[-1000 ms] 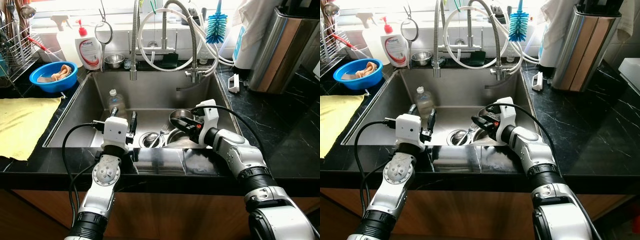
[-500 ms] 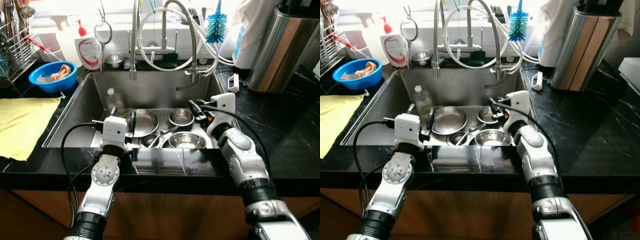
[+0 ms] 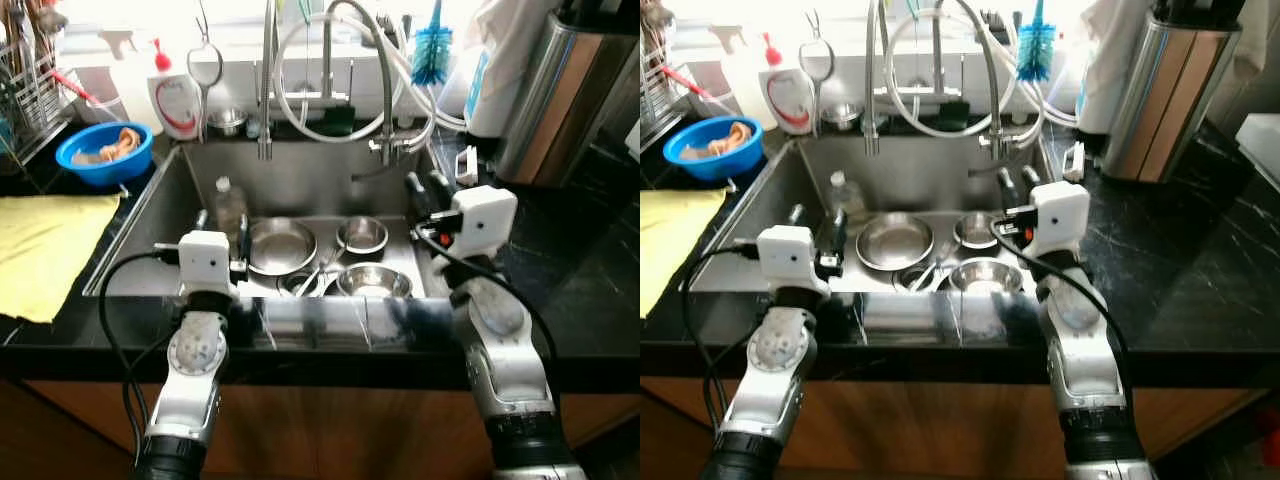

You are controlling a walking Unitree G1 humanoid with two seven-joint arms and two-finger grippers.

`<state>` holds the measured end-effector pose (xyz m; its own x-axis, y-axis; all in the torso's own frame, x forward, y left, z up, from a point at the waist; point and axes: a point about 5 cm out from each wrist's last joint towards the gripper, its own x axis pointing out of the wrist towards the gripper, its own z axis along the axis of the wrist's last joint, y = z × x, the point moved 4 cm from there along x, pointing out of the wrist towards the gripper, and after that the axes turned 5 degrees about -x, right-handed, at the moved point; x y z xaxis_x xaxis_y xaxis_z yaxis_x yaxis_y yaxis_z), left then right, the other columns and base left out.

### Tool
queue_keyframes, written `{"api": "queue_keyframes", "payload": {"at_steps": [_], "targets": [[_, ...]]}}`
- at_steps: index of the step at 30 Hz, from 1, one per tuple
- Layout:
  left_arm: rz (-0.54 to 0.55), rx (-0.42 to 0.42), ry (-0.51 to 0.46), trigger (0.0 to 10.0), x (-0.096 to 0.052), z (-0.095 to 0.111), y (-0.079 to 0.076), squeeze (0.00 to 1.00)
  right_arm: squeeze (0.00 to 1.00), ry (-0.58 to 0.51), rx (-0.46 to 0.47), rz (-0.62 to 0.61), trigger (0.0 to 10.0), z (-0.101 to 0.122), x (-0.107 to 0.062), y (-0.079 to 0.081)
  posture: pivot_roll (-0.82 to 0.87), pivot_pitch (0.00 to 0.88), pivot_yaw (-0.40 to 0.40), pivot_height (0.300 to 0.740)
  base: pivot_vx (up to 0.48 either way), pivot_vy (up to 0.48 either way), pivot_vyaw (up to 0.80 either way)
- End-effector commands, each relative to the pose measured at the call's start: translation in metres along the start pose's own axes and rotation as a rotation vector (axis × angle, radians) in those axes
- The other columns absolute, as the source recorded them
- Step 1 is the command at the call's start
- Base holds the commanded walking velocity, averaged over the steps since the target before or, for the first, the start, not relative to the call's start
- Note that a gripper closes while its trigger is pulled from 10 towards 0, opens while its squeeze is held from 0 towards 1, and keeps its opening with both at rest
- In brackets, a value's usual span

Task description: Kitchen organization

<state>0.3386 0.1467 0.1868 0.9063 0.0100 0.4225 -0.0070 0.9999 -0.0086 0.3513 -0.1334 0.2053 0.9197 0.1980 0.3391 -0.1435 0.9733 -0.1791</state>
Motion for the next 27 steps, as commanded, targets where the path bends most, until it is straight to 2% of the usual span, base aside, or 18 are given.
{"api": "queue_keyframes", "payload": {"at_steps": [1, 3, 12, 20, 27], "targets": [[0.004, -0.002, -0.003, 10.0, 0.001, 0.003, 0.002, 0.00, 0.00, -0.020, -0.009, -0.012, 10.0, 0.006, -0.002, 0.002, -0.16, 0.000, 0.045, 0.740, 0.000, 0.000, 0.00], [0.000, -0.007, 0.001, 10.0, 0.001, 0.002, 0.001, 0.00, 0.00, -0.011, -0.001, -0.023, 10.0, 0.004, -0.003, 0.002, -0.16, 0.000, 0.050, 0.740, 0.000, 0.000, 0.00], [0.002, -0.021, 0.039, 10.0, -0.007, -0.006, -0.001, 0.00, 0.00, 0.022, -0.013, -0.023, 10.0, -0.004, -0.007, 0.007, -0.16, 0.000, 0.052, 0.740, 0.000, 0.000, 0.80], [0.015, -0.023, 0.031, 10.0, -0.004, -0.003, -0.001, 0.00, 0.00, -0.014, -0.028, 0.019, 10.0, 0.007, -0.001, 0.012, -0.16, 0.000, 0.041, 0.740, 0.000, 0.000, 0.80], [0.033, -0.025, 0.052, 10.0, -0.007, -0.008, 0.000, 0.00, 0.00, 0.003, -0.041, -0.009, 10.0, 0.003, 0.003, -0.001, -0.14, 0.000, 0.023, 0.740, 0.000, 0.000, 0.80]]}}
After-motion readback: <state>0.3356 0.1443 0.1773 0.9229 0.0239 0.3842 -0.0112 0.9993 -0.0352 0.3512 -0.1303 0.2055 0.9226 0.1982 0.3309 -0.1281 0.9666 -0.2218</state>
